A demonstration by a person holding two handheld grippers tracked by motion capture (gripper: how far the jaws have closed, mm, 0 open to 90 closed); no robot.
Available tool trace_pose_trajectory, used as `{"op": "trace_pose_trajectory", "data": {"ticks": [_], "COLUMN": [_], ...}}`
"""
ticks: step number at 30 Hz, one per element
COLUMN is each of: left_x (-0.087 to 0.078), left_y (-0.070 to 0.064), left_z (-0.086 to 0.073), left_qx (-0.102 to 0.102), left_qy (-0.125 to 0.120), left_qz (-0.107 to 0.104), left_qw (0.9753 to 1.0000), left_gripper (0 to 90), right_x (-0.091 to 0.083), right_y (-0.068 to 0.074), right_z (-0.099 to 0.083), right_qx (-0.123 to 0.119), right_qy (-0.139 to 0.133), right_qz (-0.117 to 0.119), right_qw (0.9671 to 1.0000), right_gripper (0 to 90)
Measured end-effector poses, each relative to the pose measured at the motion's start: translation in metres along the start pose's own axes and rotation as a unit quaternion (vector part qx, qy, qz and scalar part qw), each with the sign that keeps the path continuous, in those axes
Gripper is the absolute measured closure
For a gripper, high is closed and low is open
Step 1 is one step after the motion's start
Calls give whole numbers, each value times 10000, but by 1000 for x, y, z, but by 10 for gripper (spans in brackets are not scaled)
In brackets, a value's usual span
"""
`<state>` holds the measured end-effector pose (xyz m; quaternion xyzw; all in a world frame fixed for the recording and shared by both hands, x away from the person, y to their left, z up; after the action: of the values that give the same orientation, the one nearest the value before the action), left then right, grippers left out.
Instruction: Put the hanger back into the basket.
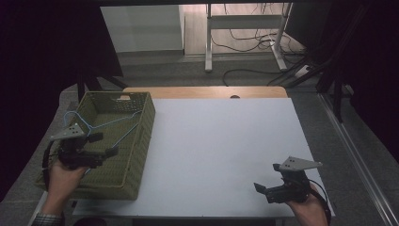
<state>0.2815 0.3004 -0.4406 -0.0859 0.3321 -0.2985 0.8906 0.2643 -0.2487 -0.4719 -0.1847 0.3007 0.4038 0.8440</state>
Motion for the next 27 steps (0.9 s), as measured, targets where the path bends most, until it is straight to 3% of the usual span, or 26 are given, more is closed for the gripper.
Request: {"op": "trace_pose_trajectory", "data": {"ticks": [13, 21, 24, 27], "left_x": [7, 16, 19, 23], "left_y": [-40, -54, -53, -48], "left_z": [-26, -49, -53, -58], "left_qx": [213, 529, 502, 463], "left_qy": [-12, 148, 196, 299], "left_qz": [-311, -65, -100, -7], "left_qw": [9993, 9985, 9985, 9985], "left_gripper": [7, 3, 0, 0], "right_x": [-3, -3, 0, 2], "right_y": [5, 0, -4, -6], "right_z": [-3, -13, -18, -21], "right_qx": [36, 1, 27, 5], "right_qy": [41, 142, 191, 271], "right_qz": [-24, -183, -219, -265], "right_qw": [10000, 9997, 9996, 9993], "right_gripper": [0, 0, 0, 0]}}
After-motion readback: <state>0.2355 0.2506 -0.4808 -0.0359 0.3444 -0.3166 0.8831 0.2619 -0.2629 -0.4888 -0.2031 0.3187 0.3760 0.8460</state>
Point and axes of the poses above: each handheld gripper's, and its own axes: x roughly forward along the jaws, z roughly out of its top, y roughly to its left, the point moved 4 cm from there along x, roughly forward along the jaws, and after that the axes turned 12 degrees about -x, right-handed, at the moved point
